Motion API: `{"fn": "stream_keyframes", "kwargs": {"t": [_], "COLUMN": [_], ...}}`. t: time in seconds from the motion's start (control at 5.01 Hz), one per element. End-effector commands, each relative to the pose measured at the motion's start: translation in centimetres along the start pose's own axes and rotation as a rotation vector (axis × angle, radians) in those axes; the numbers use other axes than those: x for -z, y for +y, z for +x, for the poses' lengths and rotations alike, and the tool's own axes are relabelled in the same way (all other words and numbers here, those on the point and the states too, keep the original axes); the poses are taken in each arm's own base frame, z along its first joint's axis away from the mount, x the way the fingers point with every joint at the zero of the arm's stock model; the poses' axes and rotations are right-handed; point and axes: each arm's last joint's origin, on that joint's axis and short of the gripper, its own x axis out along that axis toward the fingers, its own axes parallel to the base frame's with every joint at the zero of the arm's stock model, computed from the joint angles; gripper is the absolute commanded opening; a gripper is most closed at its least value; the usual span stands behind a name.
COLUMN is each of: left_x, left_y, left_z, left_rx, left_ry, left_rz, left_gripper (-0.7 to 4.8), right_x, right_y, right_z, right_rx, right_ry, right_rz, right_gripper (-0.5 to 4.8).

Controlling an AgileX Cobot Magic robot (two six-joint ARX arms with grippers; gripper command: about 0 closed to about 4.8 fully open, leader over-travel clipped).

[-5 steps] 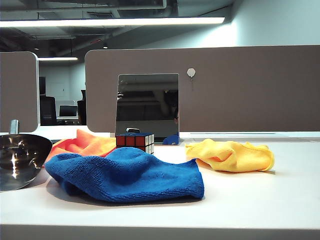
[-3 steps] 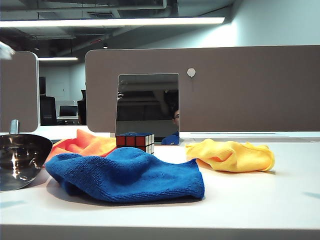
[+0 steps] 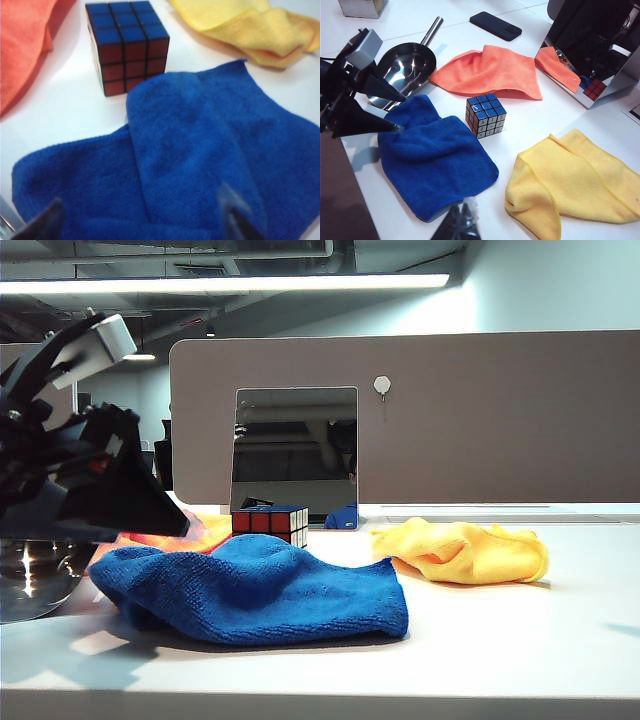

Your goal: Pick up a rag that is the same color as the top surface of the Rubik's Cube and cover the cube with it.

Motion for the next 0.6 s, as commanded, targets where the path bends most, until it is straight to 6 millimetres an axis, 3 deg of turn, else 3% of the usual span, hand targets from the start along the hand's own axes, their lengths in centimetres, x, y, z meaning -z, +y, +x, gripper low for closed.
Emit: {"fn": "stream_keyframes", "kwargs": {"t": [0.2,0.4,0.6], "left_x": [1.5,1.7,-1.1], "left_y": [-0.2,-0.1,-0.1], "left_z": [0.2,0.2,0.3], "left_rx": [0.086,0.069,0.017], "left_ry": [0.16,0.176,-0.12], "left_rz": [-0.091,-0.09,-0.068], "left_gripper": [4.71,4.63,-0.05], "right_x": [-0.1,0.0,0.0], "right_y": [0.0,-0.2,-0.2], "right_z": [0.0,0.3,0.5], "right_rx": [0.002,-0.003,-0.006], "right_ry": [-0.011,-0.001,0.004], "right_rz": [-0.001,0.004,0.007], "right_gripper": [-0.05,-0.06,-0.05]}}
